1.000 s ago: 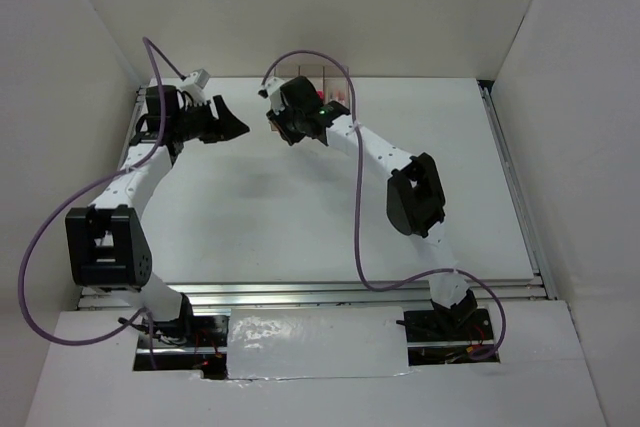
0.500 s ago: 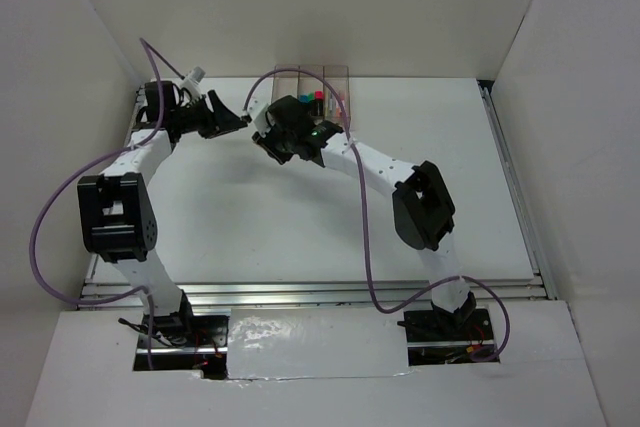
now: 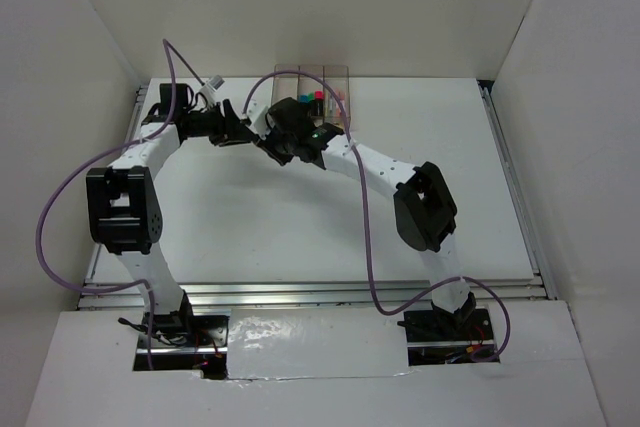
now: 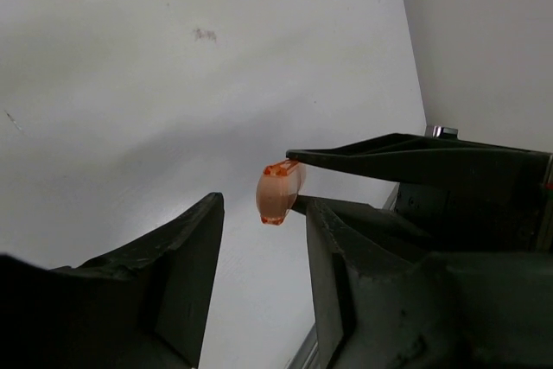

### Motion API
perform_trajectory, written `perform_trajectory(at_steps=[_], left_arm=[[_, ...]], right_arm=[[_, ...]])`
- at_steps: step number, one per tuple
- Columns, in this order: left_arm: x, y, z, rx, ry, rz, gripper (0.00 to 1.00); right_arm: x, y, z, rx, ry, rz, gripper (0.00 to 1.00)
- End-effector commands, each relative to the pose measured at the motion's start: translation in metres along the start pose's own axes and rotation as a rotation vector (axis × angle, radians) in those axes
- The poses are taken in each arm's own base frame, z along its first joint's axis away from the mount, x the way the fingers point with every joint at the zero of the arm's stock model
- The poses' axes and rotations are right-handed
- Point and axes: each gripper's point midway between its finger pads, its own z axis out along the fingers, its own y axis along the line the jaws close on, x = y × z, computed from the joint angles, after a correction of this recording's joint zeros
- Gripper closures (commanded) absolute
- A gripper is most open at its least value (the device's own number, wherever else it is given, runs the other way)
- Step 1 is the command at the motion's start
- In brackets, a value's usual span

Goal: Sort the stationery into containers
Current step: Pass the stationery from the right arm to the left

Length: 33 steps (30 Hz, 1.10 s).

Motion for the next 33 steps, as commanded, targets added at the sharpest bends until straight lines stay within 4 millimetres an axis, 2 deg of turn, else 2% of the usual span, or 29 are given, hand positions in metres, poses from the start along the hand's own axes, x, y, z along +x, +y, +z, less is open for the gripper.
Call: perform_trajectory(at_steps=[1, 9, 16, 23, 29, 33], left_arm=[[0.002, -0.006, 0.0, 0.048, 0.036, 0.041, 0.46], [0.003, -0.006, 0.004, 0.062, 0.047, 0.044, 0.46], [0.005, -0.012, 0.008, 0.086, 0.05, 0.049, 0.54], [0.004, -0.02, 0.009, 0.119, 0.043, 0.049, 0.57], [0.001, -0.02, 0.011, 0.112, 0.031, 0.055, 0.71], [-0.003, -0.019, 0.01, 0.092, 0.011, 0.06, 0.85]], right_arm=[[-0.048, -0.009, -0.03, 0.039, -0.135, -0.026, 1.0], [-0.052, -0.004, -0.033, 0.018, -0.151, -0.035, 1.0], [-0.049, -0.001, -0.031, 0.014, -0.14, -0.044, 1.0], [-0.048, 0.002, -0.028, 0.014, -0.137, -0.051, 1.0], [-0.049, -0.001, -0.029, 0.027, -0.137, -0.049, 0.97], [-0.05, -0.004, -0.03, 0.037, -0.139, -0.033, 0.94]])
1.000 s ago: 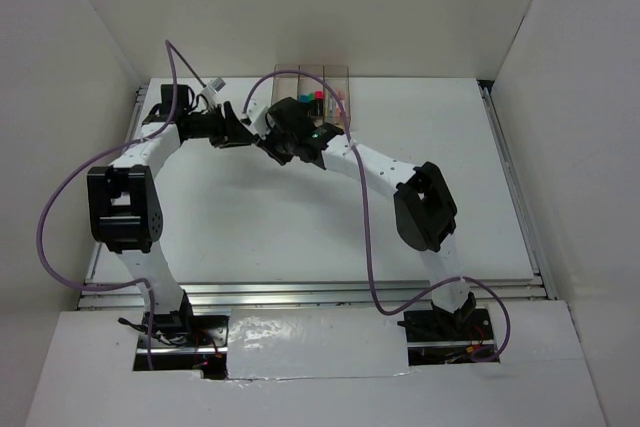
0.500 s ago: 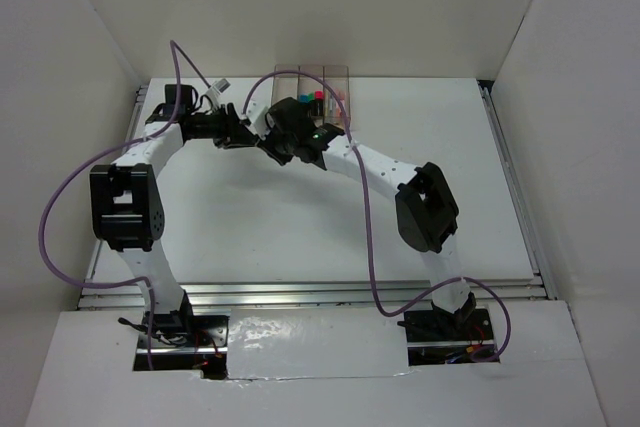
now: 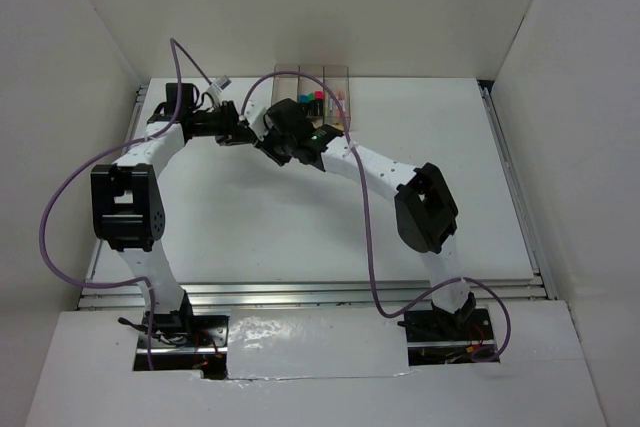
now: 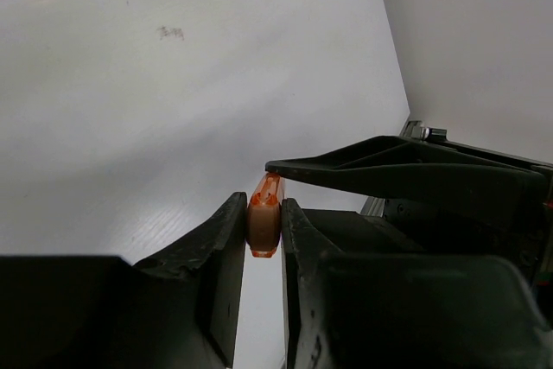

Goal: Sort the stationery into containers
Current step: Pass the stationery from the right arm to the left, then place the stationery into the container

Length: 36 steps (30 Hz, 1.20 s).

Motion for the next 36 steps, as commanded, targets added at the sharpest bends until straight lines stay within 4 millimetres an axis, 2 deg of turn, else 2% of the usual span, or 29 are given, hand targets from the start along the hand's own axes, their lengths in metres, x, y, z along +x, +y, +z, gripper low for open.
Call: perform_trajectory(at_steps=[1, 3, 4, 7, 8, 9, 10, 11, 13, 14, 15, 16, 17, 18, 19, 20, 21, 22, 23, 24, 25, 26, 27, 28, 29, 31, 32, 33, 36], left_arm=[[-0.012, -0.006, 0.0, 0.004, -0.038, 0.049, 0.87], [-0.018, -0.006, 0.0, -0.008, -0.06, 0.055, 0.94], [-0.023, -0.006, -0.001, -0.027, -0.077, 0.061, 0.96], [-0.043, -0.008, -0.004, -0.069, -0.132, 0.088, 1.0], [-0.059, -0.005, -0.007, -0.116, -0.175, 0.108, 1.0], [-0.066, -0.005, -0.005, -0.135, -0.196, 0.109, 1.0], [-0.075, -0.002, -0.004, -0.156, -0.216, 0.117, 1.0], [-0.093, -0.003, -0.005, -0.213, -0.264, 0.148, 1.0], [-0.113, 0.002, -0.01, -0.273, -0.32, 0.181, 1.0], [-0.122, -0.004, 0.002, -0.326, -0.355, 0.219, 1.0], [-0.13, -0.008, 0.001, -0.352, -0.392, 0.244, 1.0], [-0.138, -0.01, 0.001, -0.376, -0.439, 0.281, 1.0], [-0.145, -0.021, 0.01, -0.385, -0.477, 0.343, 1.0], [-0.153, -0.016, 0.009, -0.461, -0.523, 0.364, 1.0], [-0.162, -0.025, 0.013, -0.481, -0.547, 0.406, 1.0], [-0.16, -0.036, 0.03, -0.491, -0.53, 0.462, 1.0], [-0.162, -0.025, 0.037, -0.55, -0.536, 0.462, 1.0], [-0.168, -0.031, 0.041, -0.565, -0.555, 0.477, 1.0], [-0.17, -0.035, 0.051, -0.574, -0.572, 0.506, 1.0], [-0.174, -0.022, 0.053, -0.643, -0.602, 0.499, 1.0], [-0.182, -0.027, 0.058, -0.665, -0.64, 0.53, 1.0], [-0.187, -0.024, 0.059, -0.701, -0.664, 0.538, 1.0], [-0.192, -0.008, 0.062, -0.767, -0.687, 0.531, 1.0], [-0.195, -0.005, 0.065, -0.778, -0.697, 0.536, 1.0], [-0.196, 0.009, 0.074, -0.792, -0.699, 0.538, 1.0], [-0.204, 0.015, 0.076, -0.822, -0.734, 0.541, 1.0], [-0.201, 0.029, 0.083, -0.839, -0.723, 0.543, 1.0], [-0.207, 0.029, 0.083, -0.844, -0.744, 0.548, 1.0], [-0.21, 0.046, 0.087, -0.882, -0.76, 0.561, 1.0]], right_arm=[[-0.045, -0.012, -0.028, 0.05, -0.121, -0.002, 0.87], [-0.046, -0.015, -0.03, 0.07, -0.125, 0.013, 0.72], [-0.048, -0.017, -0.033, 0.074, -0.127, 0.03, 0.54], [-0.051, -0.029, -0.049, 0.078, -0.135, 0.097, 0.35], [-0.052, -0.028, -0.054, 0.056, -0.14, 0.116, 0.31], [-0.059, -0.037, -0.07, 0.068, -0.164, 0.14, 0.3], [-0.052, -0.037, -0.072, 0.065, -0.155, 0.164, 0.3], [-0.051, -0.039, -0.08, 0.066, -0.163, 0.195, 0.27], [-0.041, -0.049, -0.098, 0.081, -0.166, 0.231, 0.26], [-0.037, -0.052, -0.103, 0.087, -0.167, 0.26, 0.26], [-0.024, -0.055, -0.106, 0.092, -0.144, 0.279, 0.26], [-0.02, -0.068, -0.117, 0.117, -0.149, 0.305, 0.25], [-0.013, -0.073, -0.121, 0.126, -0.141, 0.336, 0.25], [0.002, -0.074, -0.122, 0.13, -0.113, 0.359, 0.25], [0.009, -0.091, -0.133, 0.163, -0.116, 0.389, 0.25], [0.018, -0.096, -0.136, 0.173, -0.106, 0.416, 0.25], [0.032, -0.097, -0.137, 0.171, -0.076, 0.441, 0.25], [0.04, -0.11, -0.146, 0.195, -0.073, 0.468, 0.25], [0.047, -0.113, -0.149, 0.195, -0.065, 0.487, 0.25], [0.058, -0.112, -0.149, 0.186, -0.047, 0.52, 0.25], [0.067, -0.119, -0.158, 0.202, -0.042, 0.546, 0.25], [0.069, -0.122, -0.161, 0.206, -0.046, 0.56, 0.25], [0.073, -0.124, -0.165, 0.21, -0.046, 0.576, 0.25], [0.076, -0.127, -0.169, 0.22, -0.044, 0.585, 0.25], [0.08, -0.132, -0.175, 0.233, -0.048, 0.591, 0.25], [0.083, -0.136, -0.181, 0.248, -0.05, 0.599, 0.25], [0.085, -0.139, -0.186, 0.257, -0.048, 0.605, 0.25], [0.086, -0.141, -0.188, 0.261, -0.046, 0.61, 0.25], [0.091, -0.147, -0.194, 0.268, -0.04, 0.627, 0.25]])
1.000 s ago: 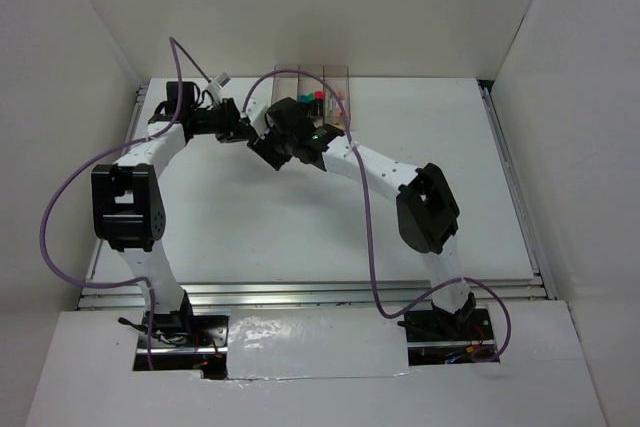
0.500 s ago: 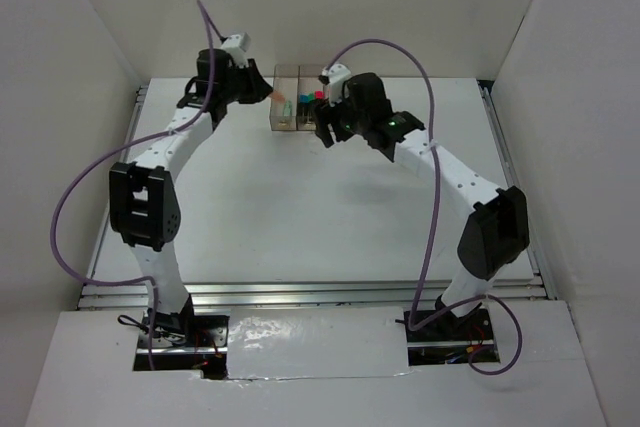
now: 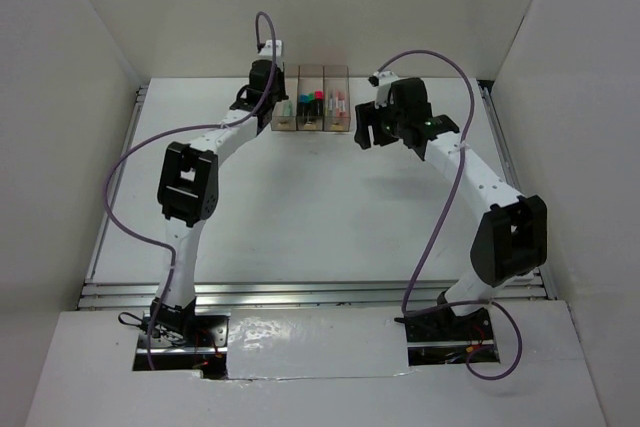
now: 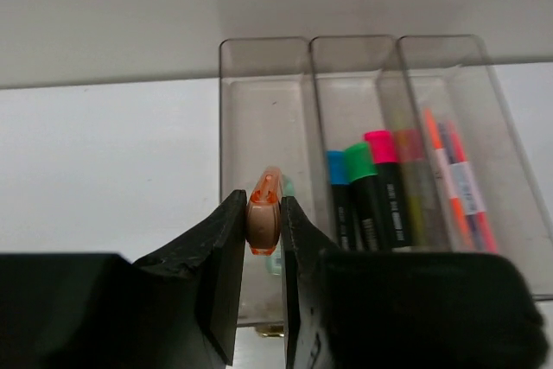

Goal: Sort the stationery into containers
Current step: Place the stationery into the container

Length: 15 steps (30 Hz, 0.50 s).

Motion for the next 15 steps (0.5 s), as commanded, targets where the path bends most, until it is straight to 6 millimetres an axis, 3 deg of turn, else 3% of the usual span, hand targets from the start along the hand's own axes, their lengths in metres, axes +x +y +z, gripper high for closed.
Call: perform_trajectory(at_steps=[1, 3, 10, 11, 12, 13, 15], left_arm=[[-0.032, 0.018, 0.014, -0.082, -0.138, 0.024, 1.0], [-0.031, 0.015, 0.017, -0.067, -0.144, 0.028, 0.99], [-0.009, 0.003, 0.032, 0.04, -0.094, 0.039, 0.76], [-0.009, 0.001, 0.035, 0.055, -0.085, 0.022, 0.67], [-0.009, 0.001, 0.035, 0.055, -0.085, 0.022, 0.67], [-0.009, 0.001, 0.036, 0.055, -0.083, 0.016, 0.52], [-0.011, 0.001, 0.036, 0.047, -0.078, 0.015, 0.39]], right_arm=[[-0.023, 0.0, -0.027, -0.015, -0.068, 0.016, 0.25], [-0.023, -0.004, -0.028, -0.007, -0.071, 0.021, 0.24], [-0.021, -0.012, -0.027, 0.006, -0.063, 0.033, 0.24], [-0.02, -0.014, -0.026, 0.01, -0.057, 0.037, 0.24], [-0.02, -0.014, -0.026, 0.01, -0.057, 0.037, 0.24], [-0.02, -0.016, -0.026, 0.011, -0.058, 0.039, 0.24], [-0.021, -0.017, -0.026, 0.015, -0.052, 0.042, 0.24]])
